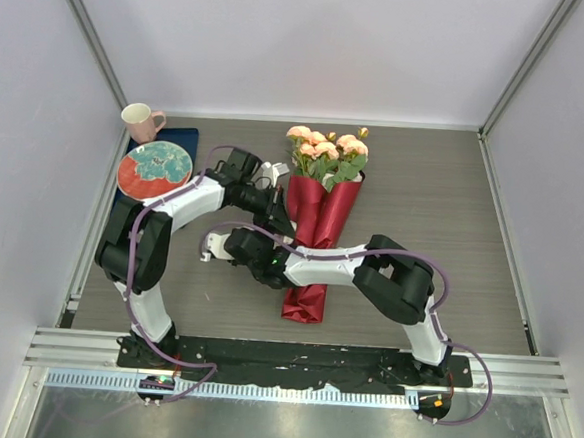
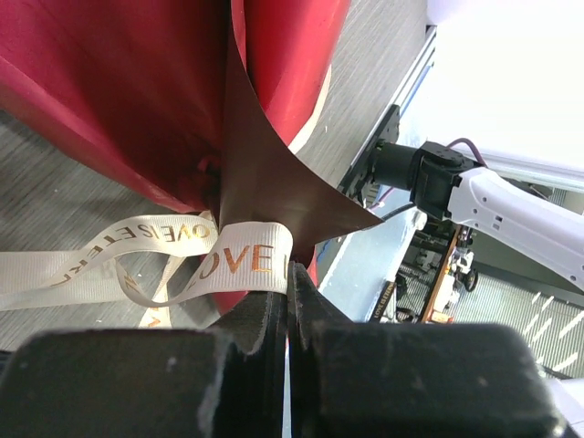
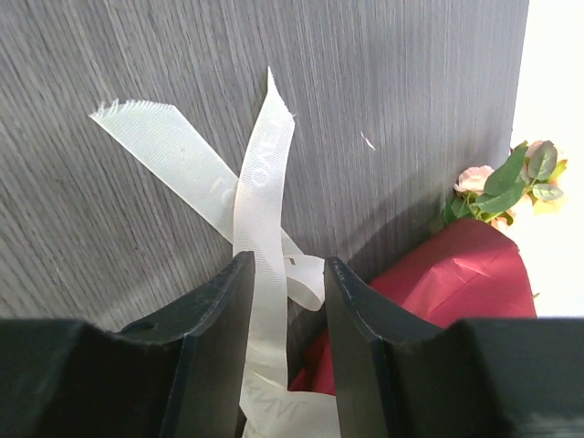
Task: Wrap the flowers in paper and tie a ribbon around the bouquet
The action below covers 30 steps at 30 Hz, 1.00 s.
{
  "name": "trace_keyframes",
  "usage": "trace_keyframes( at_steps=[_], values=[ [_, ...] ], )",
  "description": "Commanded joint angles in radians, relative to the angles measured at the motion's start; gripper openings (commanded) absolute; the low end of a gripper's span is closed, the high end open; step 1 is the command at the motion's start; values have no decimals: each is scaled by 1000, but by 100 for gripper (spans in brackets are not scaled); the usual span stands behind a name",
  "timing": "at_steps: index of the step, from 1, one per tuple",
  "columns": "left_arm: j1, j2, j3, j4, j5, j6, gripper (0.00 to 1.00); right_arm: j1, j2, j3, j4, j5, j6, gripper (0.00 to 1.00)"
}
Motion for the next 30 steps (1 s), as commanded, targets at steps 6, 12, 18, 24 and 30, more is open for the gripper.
trace_keyframes(
  at_steps=[6, 12, 18, 24, 30],
  values=[
    [-34, 6, 6, -114, 83, -41, 3, -76, 14, 57, 35, 20, -14, 48],
    [-34, 9, 8, -119, 77, -41, 3, -102, 57, 78, 12, -3, 0, 50],
    [-34, 24, 12, -124, 84, -32, 3, -113, 77, 85, 12, -35, -5, 43],
    [-34, 36, 14, -125, 72, -24, 2, -111, 39, 57, -20, -150, 17, 8],
    [-30, 12, 9, -80, 93, -82, 2, -111, -120, -35, 57, -313, 96, 0]
  ],
)
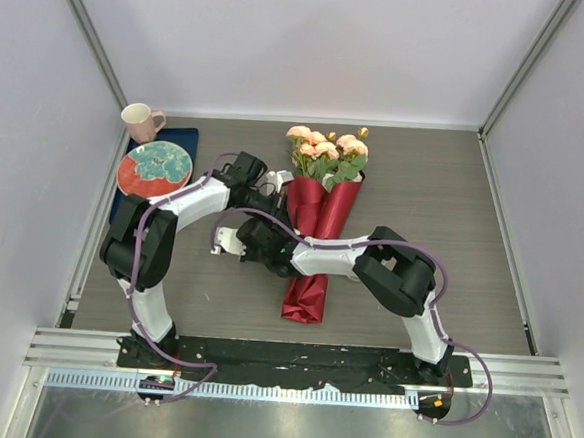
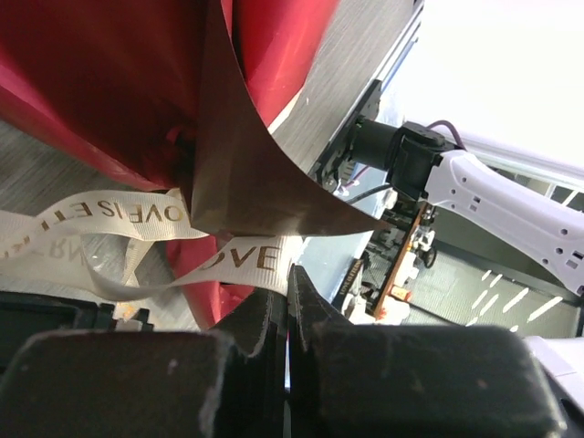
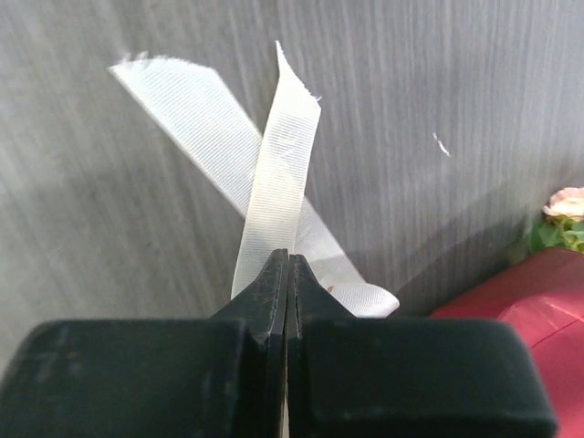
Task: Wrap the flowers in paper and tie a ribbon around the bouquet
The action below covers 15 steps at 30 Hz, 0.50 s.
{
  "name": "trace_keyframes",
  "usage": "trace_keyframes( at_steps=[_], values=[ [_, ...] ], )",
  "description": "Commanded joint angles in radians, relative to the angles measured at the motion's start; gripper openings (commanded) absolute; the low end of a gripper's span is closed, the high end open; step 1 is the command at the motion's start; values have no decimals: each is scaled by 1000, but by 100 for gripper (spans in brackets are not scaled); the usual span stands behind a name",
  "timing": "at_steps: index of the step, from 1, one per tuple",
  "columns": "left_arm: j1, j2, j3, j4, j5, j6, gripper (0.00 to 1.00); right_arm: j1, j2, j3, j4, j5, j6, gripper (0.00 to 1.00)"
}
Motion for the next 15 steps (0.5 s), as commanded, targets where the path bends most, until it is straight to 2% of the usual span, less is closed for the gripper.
trace_keyframes(
  at_steps=[1, 5, 9, 12, 13, 15],
  values=[
    [-6, -31, -19, -11, 54, -59, 2, -28, -185, -44, 68, -160, 85, 0],
    [-6, -92, -47, 9, 39, -85, 2, -29, -258, -70, 18, -397, 120, 0],
    [-6, -135, -94, 14, 24, -104, 2, -29, -272, -38, -103, -490, 192, 0],
    [-6, -169, -121, 29, 27, -110, 2, -28, -300, -55, -96, -487, 211, 2],
    [-6, -175, -124, 32, 27, -107, 2, -28, -306, -63, -82, -467, 214, 22],
    [-6, -178, -125, 15, 25, -93, 3, -28, -306, -78, -65, -427, 200, 40]
  ],
)
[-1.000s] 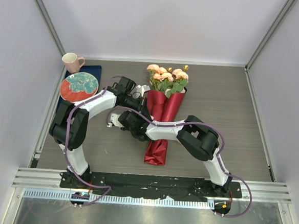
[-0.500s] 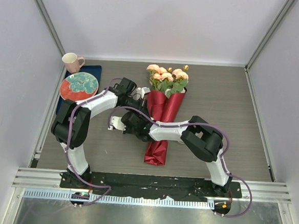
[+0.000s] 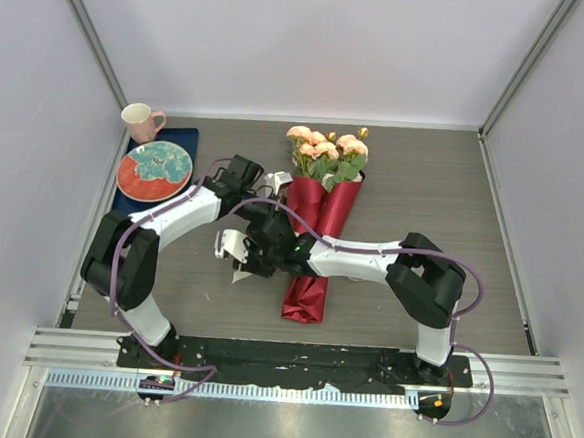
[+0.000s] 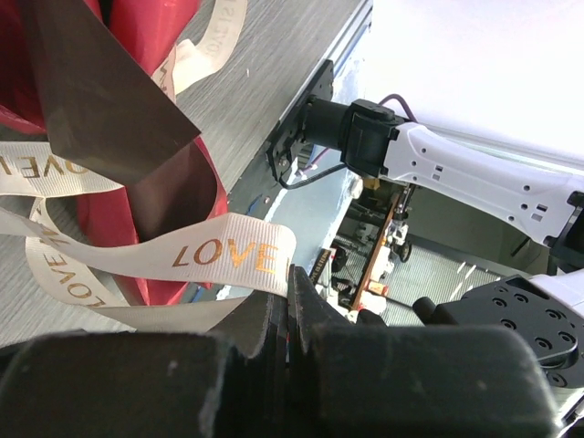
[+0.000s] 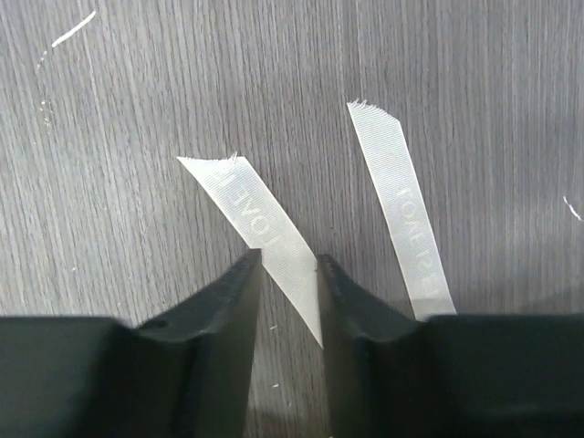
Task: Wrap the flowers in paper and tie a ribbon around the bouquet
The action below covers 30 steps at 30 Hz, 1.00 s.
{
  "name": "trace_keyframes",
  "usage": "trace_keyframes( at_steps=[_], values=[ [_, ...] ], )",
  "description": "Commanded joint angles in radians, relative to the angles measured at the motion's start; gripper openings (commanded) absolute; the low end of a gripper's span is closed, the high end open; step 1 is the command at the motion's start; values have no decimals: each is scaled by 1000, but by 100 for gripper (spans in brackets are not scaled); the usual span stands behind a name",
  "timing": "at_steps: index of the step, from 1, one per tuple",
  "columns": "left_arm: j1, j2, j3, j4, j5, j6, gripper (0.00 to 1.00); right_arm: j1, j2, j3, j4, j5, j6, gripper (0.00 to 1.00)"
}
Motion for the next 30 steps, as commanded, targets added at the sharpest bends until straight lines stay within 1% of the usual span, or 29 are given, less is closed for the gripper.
trace_keyframes(
  at_steps=[1, 3, 4, 7, 10, 12, 15, 17, 20, 21, 22, 26, 27, 29, 30],
  values=[
    [14, -29, -37, -47, -20, 50, 2, -22, -98, 16, 36, 64, 17, 58],
    [14, -26, -40, -52, -19, 50, 2, -19, -74, 40, 10, 88, -6, 69],
    [14, -27, -40, -54, -20, 53, 2, -16, -66, 46, 10, 135, -31, 70],
    [14, -21, -34, -64, -22, 61, 3, -14, -37, 60, -10, 183, -77, 71],
    [14, -12, -28, -69, -22, 64, 3, -13, -11, 62, -38, 177, -123, 71],
    [14, -6, -20, -73, -24, 68, 2, -16, 14, 66, -45, 162, -134, 71],
    [14, 3, -17, -77, -28, 70, 3, -23, 38, 76, -48, 67, -118, 70],
    [14, 2, -17, -86, -30, 75, 2, -25, 77, 100, -71, 39, -118, 69],
    [14, 2, -11, -125, -66, 107, 3, -17, 132, 138, -136, 22, -120, 64],
    [14, 6, -8, -142, -82, 130, 2, -14, 141, 143, -142, 20, -120, 61],
    [14, 8, -6, -171, -126, 140, 2, -11, 147, 143, -146, 19, -120, 60],
    [14, 17, -17, -187, -171, 154, 2, -2, 154, 120, -140, 19, -117, 53],
    [16, 19, -20, -184, -177, 151, 2, 0, 155, 119, -139, 19, -117, 43],
    [16, 20, -24, -182, -201, 147, 2, 12, 160, 113, -137, 25, -118, 28],
    [16, 20, -25, -182, -209, 148, 2, 20, 160, 108, -128, 36, -121, 18]
  ],
)
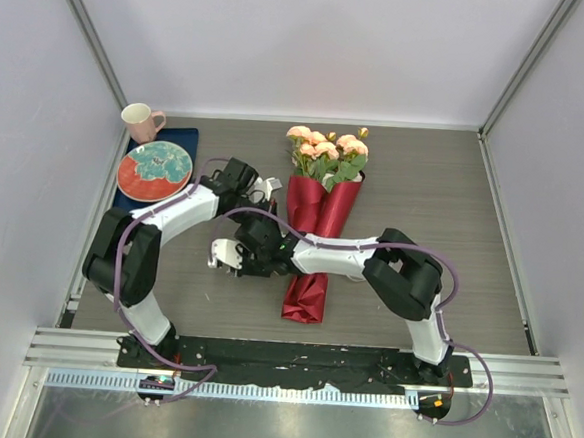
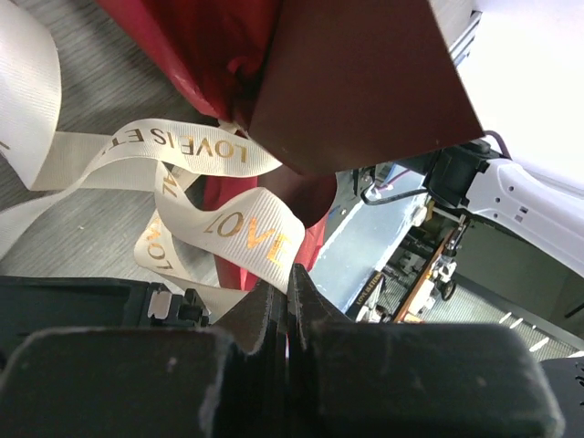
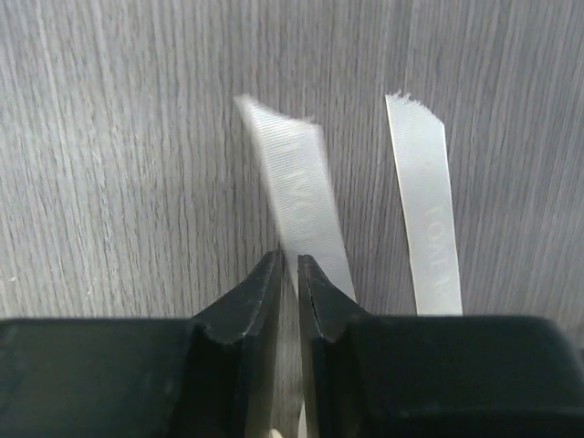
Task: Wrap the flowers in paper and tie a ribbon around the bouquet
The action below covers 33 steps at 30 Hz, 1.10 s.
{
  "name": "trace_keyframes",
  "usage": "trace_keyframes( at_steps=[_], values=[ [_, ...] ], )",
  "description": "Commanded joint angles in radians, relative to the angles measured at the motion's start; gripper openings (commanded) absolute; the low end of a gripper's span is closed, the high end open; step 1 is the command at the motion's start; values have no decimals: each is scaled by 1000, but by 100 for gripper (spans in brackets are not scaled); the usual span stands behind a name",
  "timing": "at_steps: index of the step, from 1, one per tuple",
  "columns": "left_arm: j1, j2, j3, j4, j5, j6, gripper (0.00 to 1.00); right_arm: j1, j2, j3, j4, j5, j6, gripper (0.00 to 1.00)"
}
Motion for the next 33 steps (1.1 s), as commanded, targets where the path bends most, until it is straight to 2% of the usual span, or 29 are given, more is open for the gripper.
trace_keyframes(
  at_steps=[1, 2, 5, 10, 14, 15, 16, 17, 19, 20, 22, 26, 28, 33],
  values=[
    [-13, 3, -16, -61, -39, 26, 2, 15, 24, -21, 9, 26, -14, 14],
    [-9, -2, -18, -62, -42, 28, 1, 17, 10, -29, 18, 29, -13, 8],
    [-3, -40, -33, -48, -52, 12, 1, 23, -68, -99, 132, 40, -3, 0],
    [1, -82, -45, -71, -59, 28, 1, 28, -223, -204, 261, -12, 53, 0],
    [3, -114, -59, -53, -57, 18, 1, 40, -339, -239, 270, -29, 110, 0],
    [6, -120, -59, -47, -59, 17, 1, 45, -375, -244, 264, 0, 119, 4],
    [6, -125, -55, -39, -53, 17, 1, 48, -395, -245, 259, 26, 127, 18],
    [7, -132, -51, -21, -48, 8, 1, 51, -416, -250, 255, 52, 136, 28],
    [9, -132, -36, 1, -39, -12, 1, 51, -496, -279, 273, 50, 176, 44],
    [9, -122, -28, 22, -31, -24, 1, 52, -520, -293, 282, 41, 188, 48],
    [9, -106, -10, 47, -5, -64, 0, 63, -583, -319, 295, 29, 208, 54],
    [9, -59, 42, 42, 4, -81, 0, 124, -617, -311, 246, 50, 211, 56],
    [10, -22, 71, 16, 1, -66, 0, 161, -614, -296, 195, 57, 208, 56],
    [10, -4, 76, 11, 20, -63, 0, 169, -550, -300, 216, 127, 170, 56]
  ],
)
